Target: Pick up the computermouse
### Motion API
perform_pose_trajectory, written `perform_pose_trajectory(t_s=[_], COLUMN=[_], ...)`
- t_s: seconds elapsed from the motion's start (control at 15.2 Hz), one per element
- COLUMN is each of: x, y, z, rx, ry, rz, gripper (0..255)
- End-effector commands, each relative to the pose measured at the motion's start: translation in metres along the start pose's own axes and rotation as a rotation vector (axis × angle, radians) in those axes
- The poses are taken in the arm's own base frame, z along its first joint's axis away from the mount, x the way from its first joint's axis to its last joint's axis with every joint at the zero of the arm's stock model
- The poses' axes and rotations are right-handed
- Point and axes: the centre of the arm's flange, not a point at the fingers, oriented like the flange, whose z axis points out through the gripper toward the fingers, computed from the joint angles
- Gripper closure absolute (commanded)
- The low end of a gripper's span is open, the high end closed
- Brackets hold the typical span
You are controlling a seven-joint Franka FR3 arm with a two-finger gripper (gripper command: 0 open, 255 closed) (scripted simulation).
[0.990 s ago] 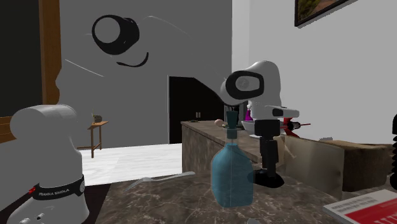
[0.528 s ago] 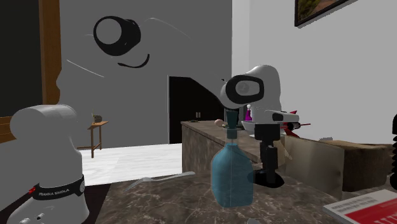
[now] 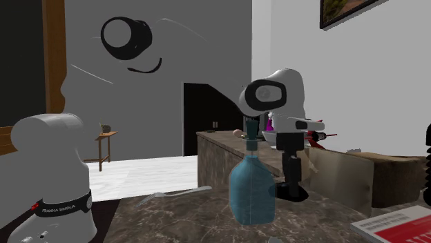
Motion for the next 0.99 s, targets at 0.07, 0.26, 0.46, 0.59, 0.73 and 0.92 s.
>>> perform_pose_trajectory(t_s=[0.07,0.26,0.46,0.59,0.73,0.92], x=[0.001,0.001,0.002,0.002,0.002,0.003], y=[0.002,0.004,0.005,0.007,0.008,0.009], z=[-0.015,-0.03,-0.046,-0.056,-0.067,-0.073], rx=[0.0,0.0,0.0,0.0,0.0,0.0], ry=[0.0,0.0,0.0,0.0,0.0,0.0], rz=[0.0,0.0,0.0,0.0,0.0,0.0], gripper=[255,255,255,255,255,255])
